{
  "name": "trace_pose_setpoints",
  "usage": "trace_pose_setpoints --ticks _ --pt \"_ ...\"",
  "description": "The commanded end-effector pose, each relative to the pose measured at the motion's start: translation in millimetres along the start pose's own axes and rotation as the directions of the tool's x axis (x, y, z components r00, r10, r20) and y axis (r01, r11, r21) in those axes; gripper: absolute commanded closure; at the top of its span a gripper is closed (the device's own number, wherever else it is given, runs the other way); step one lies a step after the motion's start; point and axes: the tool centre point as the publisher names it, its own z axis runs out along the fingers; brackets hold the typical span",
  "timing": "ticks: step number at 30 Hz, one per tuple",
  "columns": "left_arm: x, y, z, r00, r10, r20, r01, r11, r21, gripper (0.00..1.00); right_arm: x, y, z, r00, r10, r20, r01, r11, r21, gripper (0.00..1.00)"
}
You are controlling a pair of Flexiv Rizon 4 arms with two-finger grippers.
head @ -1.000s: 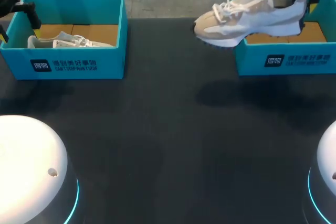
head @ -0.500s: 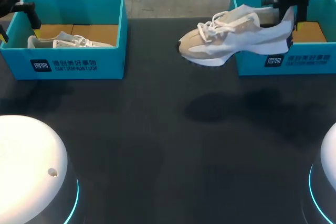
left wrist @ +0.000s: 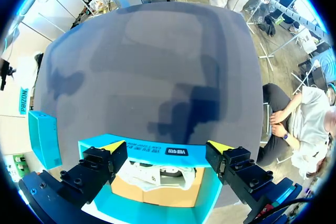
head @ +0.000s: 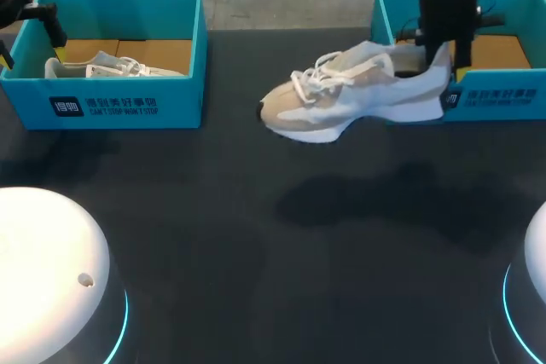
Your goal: Take the shoe out of the shoebox, open the shoe tongue, remove and reinsert the insole, then place the shoe into the shoebox
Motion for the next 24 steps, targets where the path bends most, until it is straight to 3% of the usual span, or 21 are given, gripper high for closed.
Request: trace_pose_setpoints --ticks 1,5,24 --pt "0.0 -0.5 0.0 1.0 0.0 -0.001 0.0 1.0 -0.002 0.0 8.3 -6.5 -0.9 1.0 -0.009 0.012 0.009 1.0 0.003 1.0" --pt "0.0 -0.5 0.0 1.0 0.0 -0.001 0.0 1.0 -0.002 0.0 15.0 -15.0 -0.4 0.998 -0.033 0.044 0.032 0.999 0.013 1.0" --pt "0.0 -0.5 0.0 1.0 0.0 -0.001 0.0 1.0 -0.002 0.0 15.0 -15.0 -0.4 0.998 -0.033 0.044 0.032 0.999 0.013 1.0"
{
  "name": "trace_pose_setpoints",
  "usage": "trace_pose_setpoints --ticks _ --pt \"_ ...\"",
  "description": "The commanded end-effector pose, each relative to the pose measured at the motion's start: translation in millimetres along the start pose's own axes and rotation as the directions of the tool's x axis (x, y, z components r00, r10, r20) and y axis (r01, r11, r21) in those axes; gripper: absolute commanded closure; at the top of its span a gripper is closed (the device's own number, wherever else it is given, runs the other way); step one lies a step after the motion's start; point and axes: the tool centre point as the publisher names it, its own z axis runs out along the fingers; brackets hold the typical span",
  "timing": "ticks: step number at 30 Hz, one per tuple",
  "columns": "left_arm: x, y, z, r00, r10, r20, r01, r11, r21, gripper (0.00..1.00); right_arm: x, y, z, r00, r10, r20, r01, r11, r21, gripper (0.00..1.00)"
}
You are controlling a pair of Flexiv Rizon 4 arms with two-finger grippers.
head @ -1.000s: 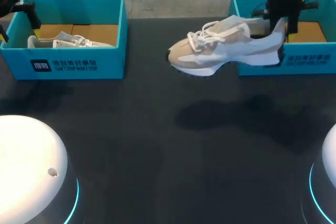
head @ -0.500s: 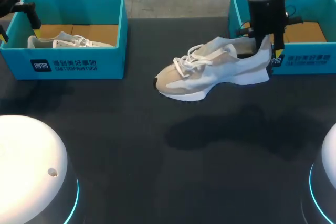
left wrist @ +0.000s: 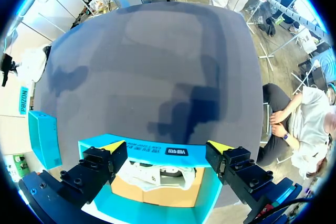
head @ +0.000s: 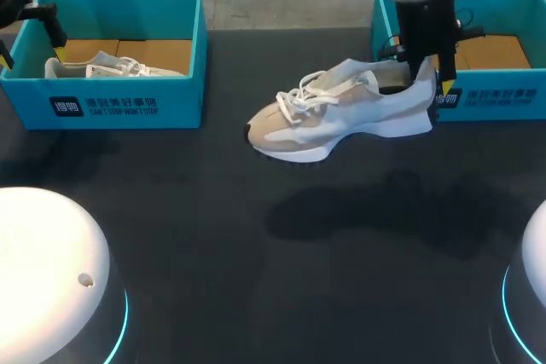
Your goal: Take the shoe out of the shoebox, open the shoe tongue, remove and reinsert the insole, then place the shoe into the shoebox
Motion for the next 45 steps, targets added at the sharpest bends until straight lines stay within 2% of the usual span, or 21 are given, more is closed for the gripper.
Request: trace_pose_setpoints --ticks 1,5,9,11,13,22,31,39,45 --pt "0.0 -0.5 0.0 1.0 0.0 -0.001 0.0 1.0 -0.002 0.0 -0.6 1.1 -1.0 1.0 0.0 -0.002 0.0 1.0 0.002 1.0" --pt "0.0 -0.5 0.0 1.0 0.0 -0.001 0.0 1.0 -0.002 0.0 -0.6 1.1 -1.0 1.0 0.0 -0.002 0.0 1.0 0.002 1.0" --pt "0.0 -0.5 0.0 1.0 0.0 -0.001 0.0 1.0 -0.002 0.0 25.6 -8.8 9.7 1.0 0.003 -0.027 -0.002 1.0 0.006 1.0" --pt "0.0 -0.5 0.0 1.0 0.0 -0.001 0.0 1.0 -0.002 0.0 32.5 -6.8 18.4 0.999 -0.001 -0.048 0.001 1.0 0.001 1.0" --pt "0.0 -0.5 0.0 1.0 0.0 -0.001 0.0 1.0 -0.002 0.0 49.8 -15.3 15.7 0.998 -0.001 -0.059 0.001 1.0 -0.003 1.0" --pt "0.0 -0.5 0.0 1.0 0.0 -0.001 0.0 1.0 -0.002 0.0 87.8 -27.9 43.3 0.998 -0.013 -0.054 0.014 1.0 0.023 1.0" --pt "0.0 -0.5 0.0 1.0 0.0 -0.001 0.0 1.0 -0.002 0.0 108.9 -39.5 72.9 0.996 0.013 -0.084 -0.01 0.999 0.031 1.0" --pt "0.0 -0.5 0.0 1.0 0.0 -0.001 0.0 1.0 -0.002 0.0 122.5 -45.8 96.5 0.992 0.058 -0.116 -0.06 0.998 -0.019 1.0" --pt "0.0 -0.5 0.0 1.0 0.0 -0.001 0.0 1.0 -0.002 0.0 135.5 -48.7 120.2 0.989 0.072 -0.133 -0.075 0.997 -0.022 1.0"
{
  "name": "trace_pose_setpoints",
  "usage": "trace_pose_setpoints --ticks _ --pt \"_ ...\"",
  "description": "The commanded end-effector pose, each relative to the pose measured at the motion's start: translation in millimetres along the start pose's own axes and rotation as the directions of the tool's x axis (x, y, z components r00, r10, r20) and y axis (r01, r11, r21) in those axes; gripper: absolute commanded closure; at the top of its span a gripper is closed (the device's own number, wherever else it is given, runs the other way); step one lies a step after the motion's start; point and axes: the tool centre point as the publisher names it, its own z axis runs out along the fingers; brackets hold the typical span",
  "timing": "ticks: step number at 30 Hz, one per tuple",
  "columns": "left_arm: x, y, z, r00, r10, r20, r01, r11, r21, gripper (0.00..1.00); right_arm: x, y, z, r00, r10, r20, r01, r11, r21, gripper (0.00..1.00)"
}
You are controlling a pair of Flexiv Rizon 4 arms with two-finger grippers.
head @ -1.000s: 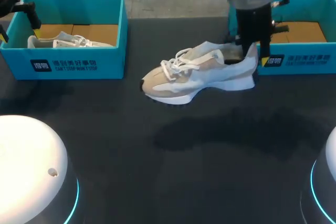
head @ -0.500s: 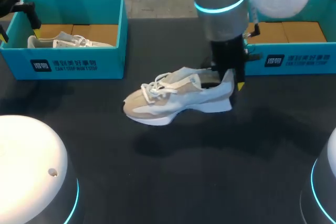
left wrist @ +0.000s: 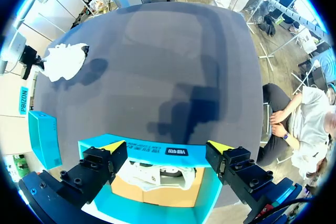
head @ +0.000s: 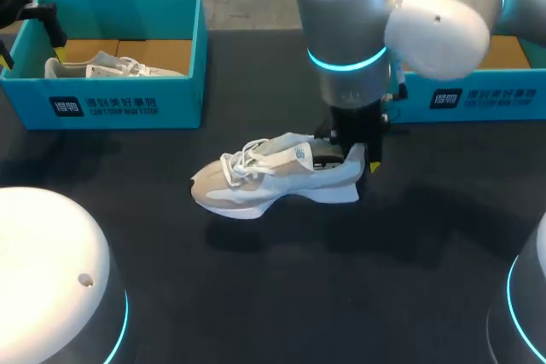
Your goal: Take the shoe out of the shoebox, open the shoe tongue, remove and reinsert the insole, then place the shoe into the shoebox
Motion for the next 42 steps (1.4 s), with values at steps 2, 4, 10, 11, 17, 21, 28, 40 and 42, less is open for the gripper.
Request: trace_pose_setpoints --ticks 2,4,10,11,17,21,28,40,42 --pt "0.0 -0.5 0.0 1.0 0.0 -0.001 0.0 1.0 -0.002 0.0 6.1 -4.4 27.3 1.0 0.016 -0.018 -0.016 1.0 0.001 1.0" --pt "0.0 -0.5 0.0 1.0 0.0 -0.001 0.0 1.0 -0.002 0.0 9.0 -4.6 36.3 1.0 0.022 -0.02 -0.022 1.0 0.008 1.0" --pt "0.0 -0.5 0.0 1.0 0.0 -0.001 0.0 1.0 -0.002 0.0 19.5 -3.5 59.2 1.0 0.014 -0.01 -0.014 1.0 0.024 1.0" --pt "0.0 -0.5 0.0 1.0 0.0 -0.001 0.0 1.0 -0.002 0.0 20.4 -2.9 62.2 1.0 0.012 -0.013 -0.012 1.0 0.026 1.0" --pt "0.0 -0.5 0.0 1.0 0.0 -0.001 0.0 1.0 -0.002 0.0 22.8 -0.8 79.8 1.0 0.019 -0.011 -0.018 0.999 0.043 1.0" --pt "0.0 -0.5 0.0 1.0 0.0 -0.001 0.0 1.0 -0.002 0.0 23.5 -0.2 89.4 1.0 0.027 -0.011 -0.027 0.999 0.048 1.0" --pt "0.0 -0.5 0.0 1.0 0.0 -0.001 0.0 1.0 -0.002 0.0 25.4 -0.6 96.4 0.999 0.035 -0.002 -0.035 0.997 0.062 1.0" --pt "0.0 -0.5 0.0 1.0 0.0 -0.001 0.0 1.0 -0.002 0.0 27.9 -3.4 80.7 1.0 0.014 -0.022 -0.013 0.999 0.042 0.0" --pt "0.0 -0.5 0.0 1.0 0.0 -0.001 0.0 1.0 -0.002 0.0 29.2 -6.7 70.3 0.999 -0.006 -0.037 0.008 0.999 0.036 0.0"
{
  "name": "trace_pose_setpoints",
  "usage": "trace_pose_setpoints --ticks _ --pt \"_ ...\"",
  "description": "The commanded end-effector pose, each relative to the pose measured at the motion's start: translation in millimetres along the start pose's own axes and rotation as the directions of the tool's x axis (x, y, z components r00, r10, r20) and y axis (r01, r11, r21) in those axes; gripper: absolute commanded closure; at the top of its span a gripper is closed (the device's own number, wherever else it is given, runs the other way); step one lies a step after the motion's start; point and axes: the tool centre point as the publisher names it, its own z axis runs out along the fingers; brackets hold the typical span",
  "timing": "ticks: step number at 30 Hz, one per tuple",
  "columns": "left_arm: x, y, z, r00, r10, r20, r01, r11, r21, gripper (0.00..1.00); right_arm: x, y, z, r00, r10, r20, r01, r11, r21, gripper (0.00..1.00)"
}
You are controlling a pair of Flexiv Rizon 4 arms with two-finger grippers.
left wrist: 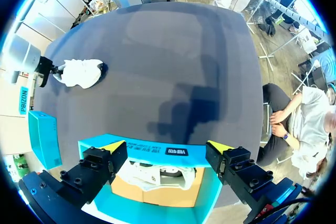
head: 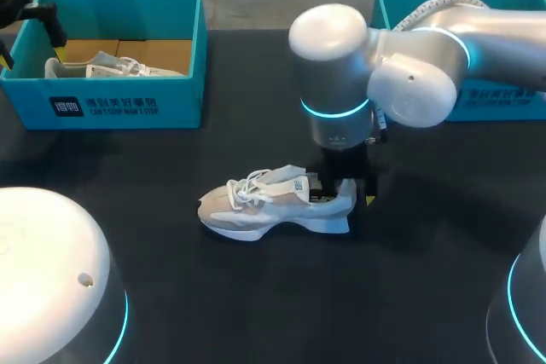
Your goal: Take the shoe out of the shoebox, open the shoe tongue, remove and reinsert the insole, then place the shoe into the shoebox
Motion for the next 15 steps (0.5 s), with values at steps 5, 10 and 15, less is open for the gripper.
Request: trace_pose_setpoints --ticks 5,10,15 --pt "0.1 -0.5 0.0 1.0 0.0 -0.001 0.0 1.0 -0.002 0.0 -0.3 -14.4 -37.4 0.988 -0.149 -0.027 0.148 0.988 -0.047 0.0" --pt "0.1 -0.5 0.0 1.0 0.0 -0.001 0.0 1.0 -0.002 0.0 -6.2 -13.9 -59.3 0.971 -0.237 -0.026 0.234 0.97 -0.07 0.0" --pt "0.1 -0.5 0.0 1.0 0.0 -0.001 0.0 1.0 -0.002 0.0 -16.5 -8.5 -74.0 0.967 -0.253 -0.006 0.252 0.964 -0.083 0.0"
